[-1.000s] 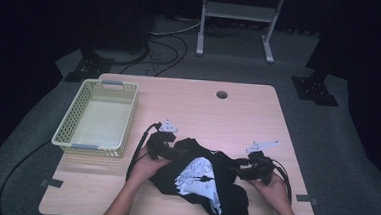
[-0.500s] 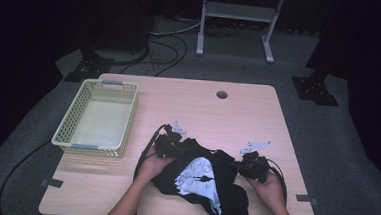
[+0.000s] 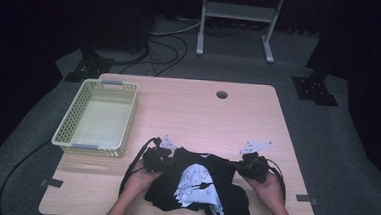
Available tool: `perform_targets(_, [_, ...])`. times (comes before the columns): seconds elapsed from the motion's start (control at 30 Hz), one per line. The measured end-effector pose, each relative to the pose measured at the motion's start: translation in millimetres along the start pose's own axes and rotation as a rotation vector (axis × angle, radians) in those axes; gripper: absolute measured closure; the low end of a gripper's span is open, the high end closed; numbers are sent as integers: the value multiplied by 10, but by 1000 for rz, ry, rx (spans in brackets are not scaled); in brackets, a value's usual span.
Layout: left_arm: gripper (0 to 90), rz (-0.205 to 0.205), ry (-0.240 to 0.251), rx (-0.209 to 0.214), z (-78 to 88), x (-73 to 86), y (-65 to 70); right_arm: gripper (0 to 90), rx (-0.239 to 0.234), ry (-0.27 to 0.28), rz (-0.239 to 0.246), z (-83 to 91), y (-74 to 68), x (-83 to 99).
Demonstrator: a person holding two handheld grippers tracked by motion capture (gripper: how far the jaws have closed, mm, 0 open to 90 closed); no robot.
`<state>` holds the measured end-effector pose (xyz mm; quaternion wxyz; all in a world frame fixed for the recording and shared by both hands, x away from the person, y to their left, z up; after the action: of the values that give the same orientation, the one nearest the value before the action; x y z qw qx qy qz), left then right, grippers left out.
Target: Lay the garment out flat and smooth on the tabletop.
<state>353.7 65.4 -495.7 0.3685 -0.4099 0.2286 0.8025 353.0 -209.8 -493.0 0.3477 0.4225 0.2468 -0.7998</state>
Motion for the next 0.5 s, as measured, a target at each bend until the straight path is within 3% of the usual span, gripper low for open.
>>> perform_targets(0.23, [863,23,88,-13,259,-134,-50,900,-13,47,-3,73,1,-169])
perform_targets(0.5, [863,-35,175,-8,514,-442,16,900,-27,102,54,224,-119,-471])
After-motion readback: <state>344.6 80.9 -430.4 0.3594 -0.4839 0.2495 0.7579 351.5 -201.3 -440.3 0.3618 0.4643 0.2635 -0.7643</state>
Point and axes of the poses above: each handheld gripper's, and its own axes: z roughly backward along the jaws, x roughly out of its underside, y roughly to its right, the point moved 5 cm from there along -z, roughly forward along the jaws, and after that the axes turned 15 degrees about y, right-handed, at the moved point
